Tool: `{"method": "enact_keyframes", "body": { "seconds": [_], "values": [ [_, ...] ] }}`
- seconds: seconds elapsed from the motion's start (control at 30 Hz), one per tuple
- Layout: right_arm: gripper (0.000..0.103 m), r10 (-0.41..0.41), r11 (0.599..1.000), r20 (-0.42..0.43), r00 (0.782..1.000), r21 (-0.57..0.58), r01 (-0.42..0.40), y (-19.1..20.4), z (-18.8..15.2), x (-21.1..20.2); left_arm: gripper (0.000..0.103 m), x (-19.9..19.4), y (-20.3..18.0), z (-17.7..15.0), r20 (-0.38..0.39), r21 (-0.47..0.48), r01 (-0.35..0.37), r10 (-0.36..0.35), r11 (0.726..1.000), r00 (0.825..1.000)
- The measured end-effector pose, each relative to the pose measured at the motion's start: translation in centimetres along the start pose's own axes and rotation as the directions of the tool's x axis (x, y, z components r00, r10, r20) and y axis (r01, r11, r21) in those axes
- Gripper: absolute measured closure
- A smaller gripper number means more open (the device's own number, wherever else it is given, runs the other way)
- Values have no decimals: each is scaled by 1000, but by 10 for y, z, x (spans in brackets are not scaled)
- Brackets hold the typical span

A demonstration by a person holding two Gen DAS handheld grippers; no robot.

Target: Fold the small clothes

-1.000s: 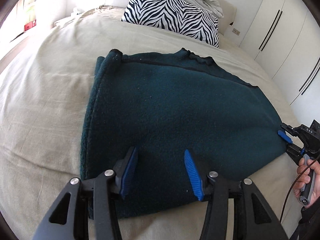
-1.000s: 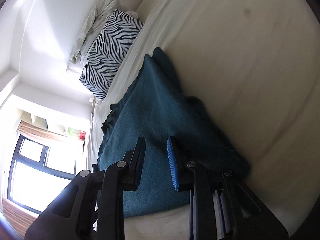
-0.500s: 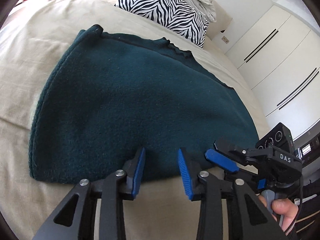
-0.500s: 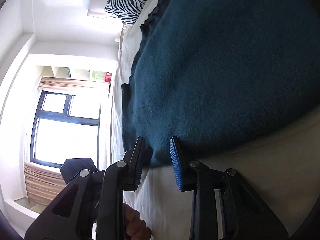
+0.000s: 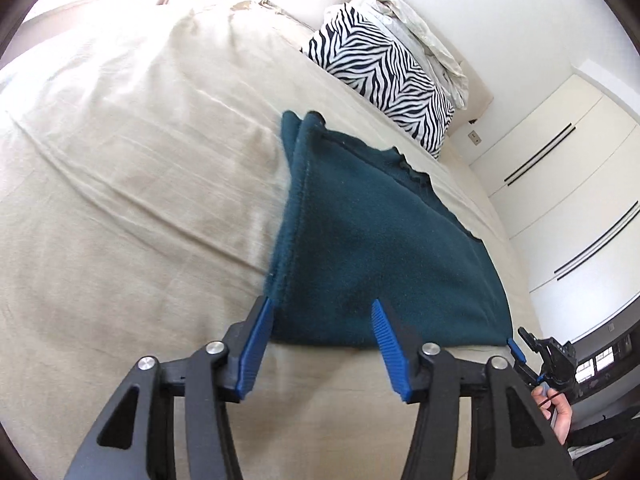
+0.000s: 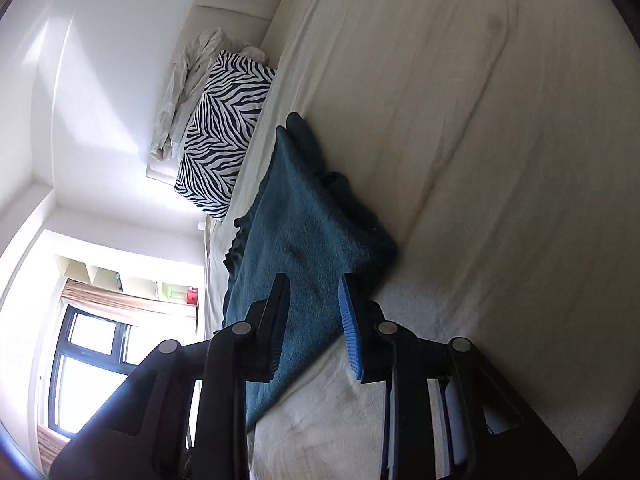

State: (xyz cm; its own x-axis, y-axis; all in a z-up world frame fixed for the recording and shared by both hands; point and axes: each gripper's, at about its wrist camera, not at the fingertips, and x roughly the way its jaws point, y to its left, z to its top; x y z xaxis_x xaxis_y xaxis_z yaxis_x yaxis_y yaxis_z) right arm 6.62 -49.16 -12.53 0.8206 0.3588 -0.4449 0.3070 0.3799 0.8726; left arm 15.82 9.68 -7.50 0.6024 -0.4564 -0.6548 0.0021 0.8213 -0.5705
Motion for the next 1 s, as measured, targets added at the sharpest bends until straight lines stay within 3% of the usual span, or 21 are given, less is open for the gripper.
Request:
{"method": "enact_keyframes", "body": {
  "seconds": [0.03, 0.07, 0.1, 0.23, 0.33, 0.43, 0.53, 0.67, 0.77, 0.83, 0.87, 1.0],
  "values": [
    [68, -3, 1000, 11, 1000, -13, 3, 3, 4, -2, 38, -2, 4, 5, 6, -18, -1, 1, 1000, 1000],
    [51, -3, 1000, 17, 1000, -30, 3, 7, 4, -8, 37, -1, 9, 9, 5, -38, 9, -8, 999, 1000],
    [42, 3, 999, 21, 1000, -51, -2, 15, 1, -9, 37, 3, 12, 14, -9, -63, 27, -28, 998, 1000],
    [42, 73, 987, -82, 994, -136, -84, 55, -12, 3, 37, 27, 22, 21, -75, -181, 156, -171, 971, 982],
    [42, 100, 972, -180, 979, -193, -134, 86, -39, 22, 37, 41, 22, 26, -106, -208, 162, -187, 965, 977],
    [42, 119, 960, -253, 960, -216, -176, 112, -56, 45, 37, 55, 24, 32, -139, -274, 193, -237, 942, 962],
    [42, 129, 952, -323, 938, -225, -209, 134, -70, 72, 34, 66, 18, 42, -177, -277, 217, -271, 936, 946],
    [42, 116, 943, -406, 906, -243, -229, 162, -89, 114, 36, 76, 22, 49, -169, -340, 270, -341, 901, 925],
    [42, 104, 942, -463, 880, -237, -236, 178, -97, 155, 60, 76, 28, 46, -179, -338, 261, -334, 904, 925],
    [42, 87, 940, -503, 860, -244, -238, 185, -106, 182, 84, 77, 36, 43, -181, -350, 258, -335, 901, 925],
    [42, 74, 940, -520, 851, -248, -234, 187, -111, 193, 89, 78, 41, 42, -179, -368, 258, -340, 893, 923],
    [42, 19, 942, -578, 816, -264, -209, 185, -129, 231, 94, 76, 52, 39, -140, -420, 298, -386, 857, 912]
  ]
}}
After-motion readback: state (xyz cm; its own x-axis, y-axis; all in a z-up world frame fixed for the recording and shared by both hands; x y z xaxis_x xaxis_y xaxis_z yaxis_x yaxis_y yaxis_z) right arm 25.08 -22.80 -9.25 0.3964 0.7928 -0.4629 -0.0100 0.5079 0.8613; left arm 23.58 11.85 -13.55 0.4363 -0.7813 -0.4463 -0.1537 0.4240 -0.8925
